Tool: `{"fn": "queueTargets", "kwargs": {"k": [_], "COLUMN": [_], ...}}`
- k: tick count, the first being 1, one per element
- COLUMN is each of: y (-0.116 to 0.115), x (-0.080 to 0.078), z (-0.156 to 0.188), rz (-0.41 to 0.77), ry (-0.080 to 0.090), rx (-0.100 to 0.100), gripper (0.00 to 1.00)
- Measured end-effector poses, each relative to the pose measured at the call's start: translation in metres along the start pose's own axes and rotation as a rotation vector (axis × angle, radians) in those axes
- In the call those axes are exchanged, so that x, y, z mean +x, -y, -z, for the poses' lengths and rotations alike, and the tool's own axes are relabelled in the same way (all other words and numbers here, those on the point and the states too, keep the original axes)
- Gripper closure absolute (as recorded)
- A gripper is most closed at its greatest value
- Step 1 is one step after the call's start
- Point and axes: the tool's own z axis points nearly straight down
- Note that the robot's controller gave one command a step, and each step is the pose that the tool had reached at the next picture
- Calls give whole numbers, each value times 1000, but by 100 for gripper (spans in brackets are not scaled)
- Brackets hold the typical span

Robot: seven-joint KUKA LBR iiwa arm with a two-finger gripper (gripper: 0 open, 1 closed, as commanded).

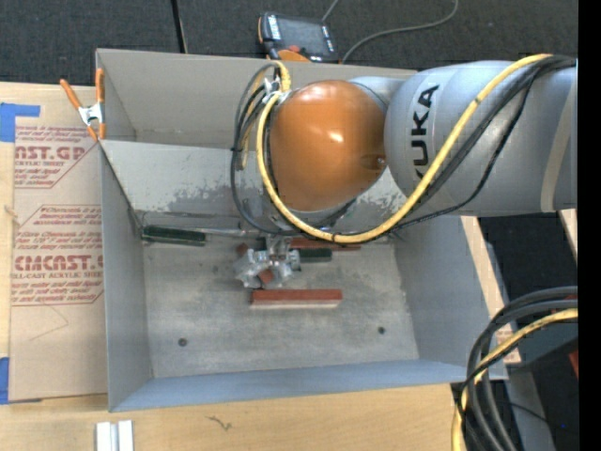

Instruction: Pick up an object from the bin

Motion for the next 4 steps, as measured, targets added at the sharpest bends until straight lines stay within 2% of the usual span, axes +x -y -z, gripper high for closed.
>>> {"fn": "queueTargets", "kwargs": {"k": [1, 2, 3, 4], "y": [-24, -15, -32, -30], "x": [37, 22, 32, 31], "z": [-9, 169, 27, 32], "rz": [163, 146, 32, 31], "ry": [-2, 0, -2, 0], "rx": [-8, 5, -13, -5], "gripper": [100, 100, 100, 0]}}
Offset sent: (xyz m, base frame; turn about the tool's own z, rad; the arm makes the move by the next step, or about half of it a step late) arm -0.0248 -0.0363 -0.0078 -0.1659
